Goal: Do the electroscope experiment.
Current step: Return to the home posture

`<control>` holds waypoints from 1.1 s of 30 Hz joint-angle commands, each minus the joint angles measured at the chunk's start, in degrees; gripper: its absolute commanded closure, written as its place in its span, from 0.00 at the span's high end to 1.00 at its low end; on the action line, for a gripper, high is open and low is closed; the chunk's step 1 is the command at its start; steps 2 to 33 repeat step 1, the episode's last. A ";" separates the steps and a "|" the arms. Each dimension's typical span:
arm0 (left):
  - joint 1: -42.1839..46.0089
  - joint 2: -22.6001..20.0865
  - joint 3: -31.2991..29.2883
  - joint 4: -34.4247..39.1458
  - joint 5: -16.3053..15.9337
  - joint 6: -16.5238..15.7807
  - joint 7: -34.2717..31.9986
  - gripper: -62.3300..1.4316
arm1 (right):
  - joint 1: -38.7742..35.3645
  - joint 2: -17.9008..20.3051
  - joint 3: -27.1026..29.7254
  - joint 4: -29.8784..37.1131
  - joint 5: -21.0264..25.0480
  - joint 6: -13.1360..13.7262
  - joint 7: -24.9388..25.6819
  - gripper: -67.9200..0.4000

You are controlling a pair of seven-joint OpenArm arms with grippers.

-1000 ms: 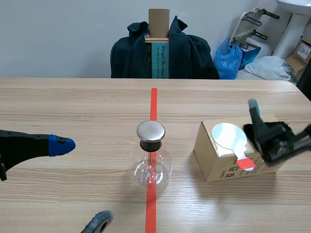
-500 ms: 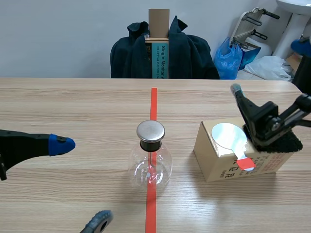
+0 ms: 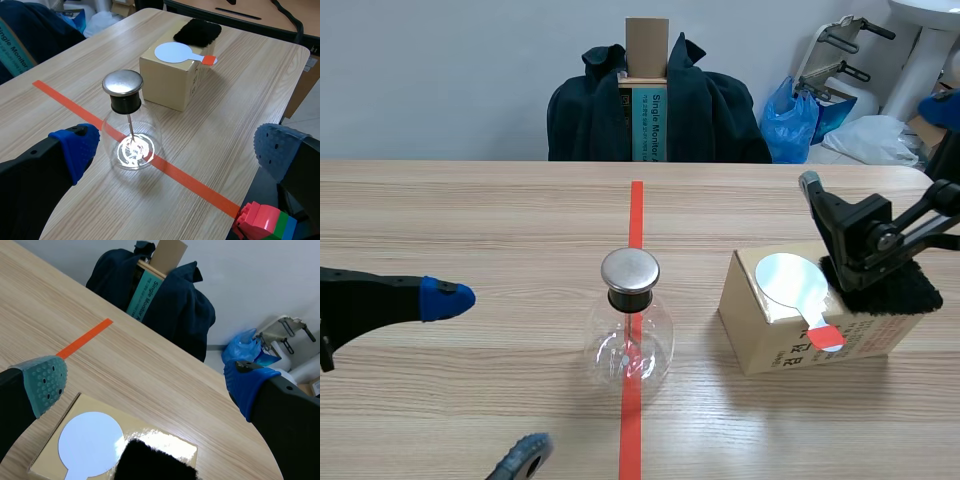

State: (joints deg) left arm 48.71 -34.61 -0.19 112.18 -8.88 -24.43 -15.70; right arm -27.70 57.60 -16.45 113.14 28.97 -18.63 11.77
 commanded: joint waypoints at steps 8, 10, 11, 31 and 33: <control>-0.02 0.31 0.07 1.20 -0.57 -0.13 -1.18 1.00 | 0.07 0.00 0.74 0.22 0.02 -0.31 0.22 0.96; -0.02 0.31 0.07 1.20 -0.57 -0.13 -1.18 1.00 | 0.07 0.00 0.74 0.22 0.02 -0.31 0.22 0.96; -0.02 0.31 0.07 1.20 -0.57 -0.13 -1.18 1.00 | 0.07 0.00 0.74 0.22 0.02 -0.31 0.22 0.96; -0.02 0.31 0.07 1.20 -0.57 -0.13 -1.18 1.00 | 0.07 0.00 0.74 0.22 0.02 -0.31 0.22 0.96; -0.02 0.31 0.07 1.20 -0.57 -0.13 -1.18 1.00 | 0.07 0.00 0.74 0.22 0.02 -0.31 0.22 0.96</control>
